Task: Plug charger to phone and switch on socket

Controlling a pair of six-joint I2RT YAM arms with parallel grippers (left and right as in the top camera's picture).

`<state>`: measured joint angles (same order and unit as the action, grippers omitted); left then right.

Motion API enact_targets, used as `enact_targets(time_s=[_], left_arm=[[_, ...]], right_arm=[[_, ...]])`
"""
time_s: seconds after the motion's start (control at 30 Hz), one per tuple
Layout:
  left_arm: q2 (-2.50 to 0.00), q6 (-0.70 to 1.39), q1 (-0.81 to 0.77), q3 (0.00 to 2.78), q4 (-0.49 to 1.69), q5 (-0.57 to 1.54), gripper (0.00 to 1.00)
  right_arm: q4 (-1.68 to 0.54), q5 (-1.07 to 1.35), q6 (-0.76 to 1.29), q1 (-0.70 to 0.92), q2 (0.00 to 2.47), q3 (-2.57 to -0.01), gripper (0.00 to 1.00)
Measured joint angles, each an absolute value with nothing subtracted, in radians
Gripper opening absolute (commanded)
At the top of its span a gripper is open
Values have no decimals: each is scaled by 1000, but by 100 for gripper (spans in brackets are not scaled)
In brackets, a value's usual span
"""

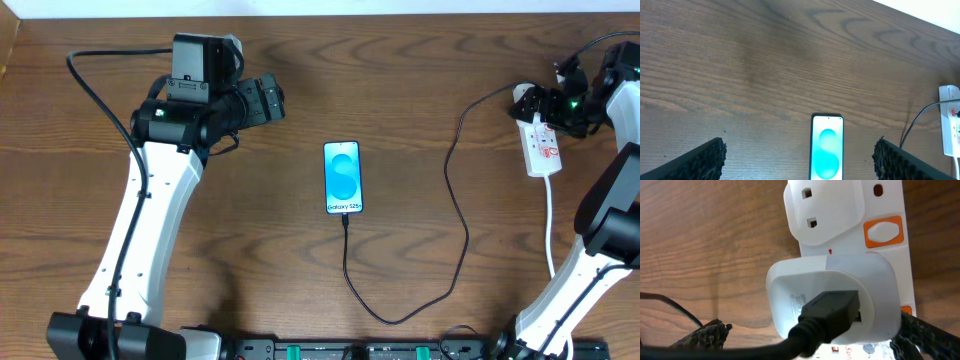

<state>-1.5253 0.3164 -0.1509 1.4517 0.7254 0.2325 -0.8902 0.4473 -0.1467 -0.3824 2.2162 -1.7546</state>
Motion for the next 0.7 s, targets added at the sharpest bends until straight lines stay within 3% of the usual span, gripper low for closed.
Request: enact_targets(time_s=[0.7], left_arm=[[-1525,316,-151,1452,725,233,94]], right_arm=[[-870,453,-158,-382,2207,-1732,99]])
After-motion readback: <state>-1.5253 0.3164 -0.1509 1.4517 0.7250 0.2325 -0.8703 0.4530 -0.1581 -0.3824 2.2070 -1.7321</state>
